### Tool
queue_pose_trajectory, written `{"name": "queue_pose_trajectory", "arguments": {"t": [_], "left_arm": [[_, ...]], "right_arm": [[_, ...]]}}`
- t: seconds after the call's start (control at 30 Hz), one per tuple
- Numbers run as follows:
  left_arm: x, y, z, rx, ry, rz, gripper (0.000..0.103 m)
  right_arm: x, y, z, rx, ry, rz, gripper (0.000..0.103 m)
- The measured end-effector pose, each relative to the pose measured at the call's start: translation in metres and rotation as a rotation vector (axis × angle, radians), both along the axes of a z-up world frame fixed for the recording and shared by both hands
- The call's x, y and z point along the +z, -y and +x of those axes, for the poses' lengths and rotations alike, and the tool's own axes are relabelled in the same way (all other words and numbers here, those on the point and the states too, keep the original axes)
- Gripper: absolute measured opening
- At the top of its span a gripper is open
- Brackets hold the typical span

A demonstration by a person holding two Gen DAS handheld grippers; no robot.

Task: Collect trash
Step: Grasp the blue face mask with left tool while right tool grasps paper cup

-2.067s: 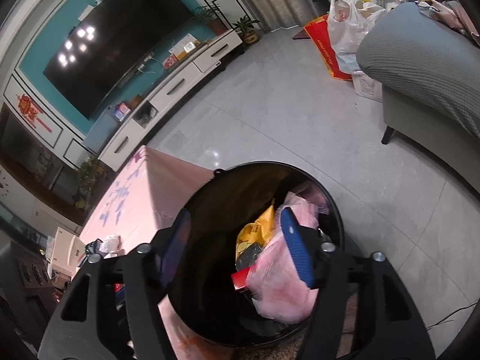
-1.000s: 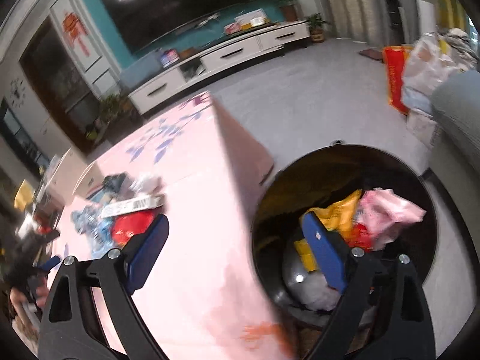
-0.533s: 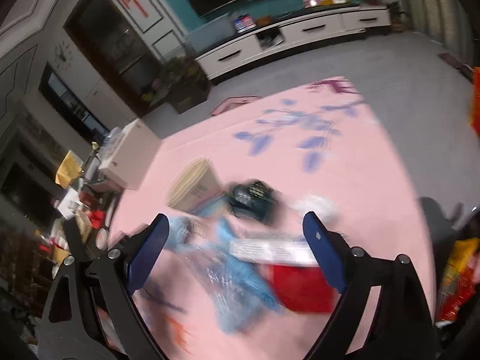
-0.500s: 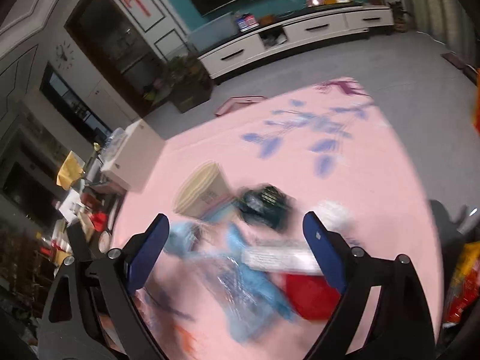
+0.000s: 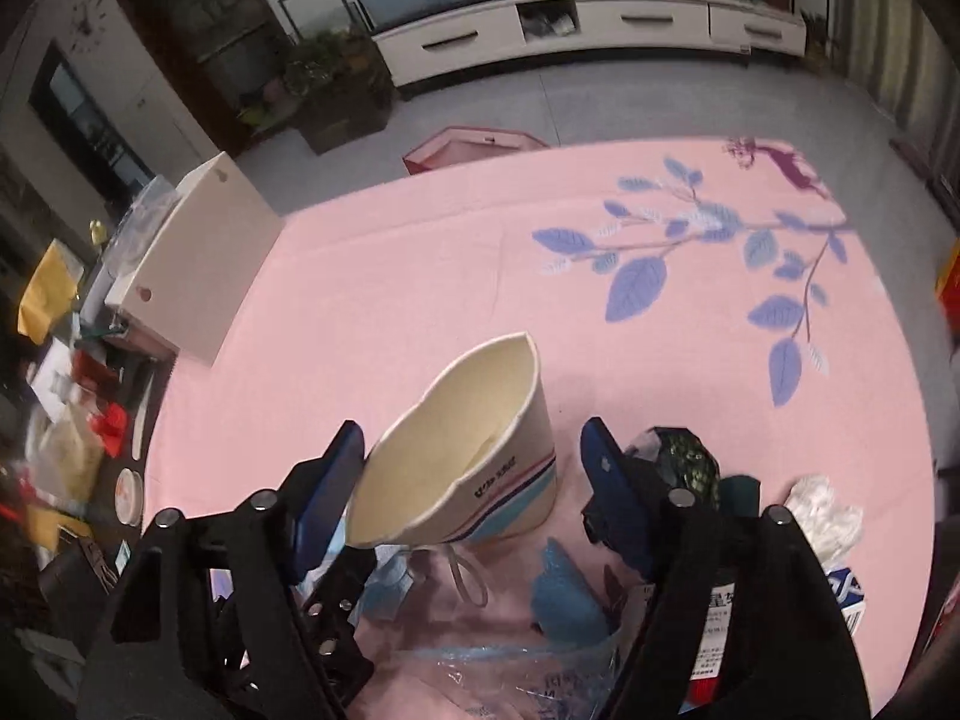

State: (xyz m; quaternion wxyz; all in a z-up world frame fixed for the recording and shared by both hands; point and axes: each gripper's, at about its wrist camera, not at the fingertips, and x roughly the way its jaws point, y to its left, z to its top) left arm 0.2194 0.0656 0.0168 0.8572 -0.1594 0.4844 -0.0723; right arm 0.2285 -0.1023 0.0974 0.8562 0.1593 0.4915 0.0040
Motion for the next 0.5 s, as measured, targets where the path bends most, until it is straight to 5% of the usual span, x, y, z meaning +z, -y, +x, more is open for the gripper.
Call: {"name": "queue_pose_trajectory", "arguments": {"t": [0.2,0.4,0.47,0.5], "left_arm": [[-0.002,0.002,-0.005,-0.02,0.014,-0.006,0.03],[0.009,-0.005,-0.009,-0.018,0.03,-0.045,0.021],[0.019,-0.007,-0.016,-0.005,0.052,-0.054,0.021],[0.026,-0.009,-0.021,0.002,0.062,-0.07,0.021]], "right_arm": [[0.007,-0.008,-0.003,0.052,-0.001,0.018,0.032],[0.015,-0.001,-0.016,0.056,0.011,0.066,0.021],[0.022,0.001,-0.026,0.073,0.027,0.096,0.001],[0.027,0.003,-0.031,0.079,0.033,0.102,0.001]]}}
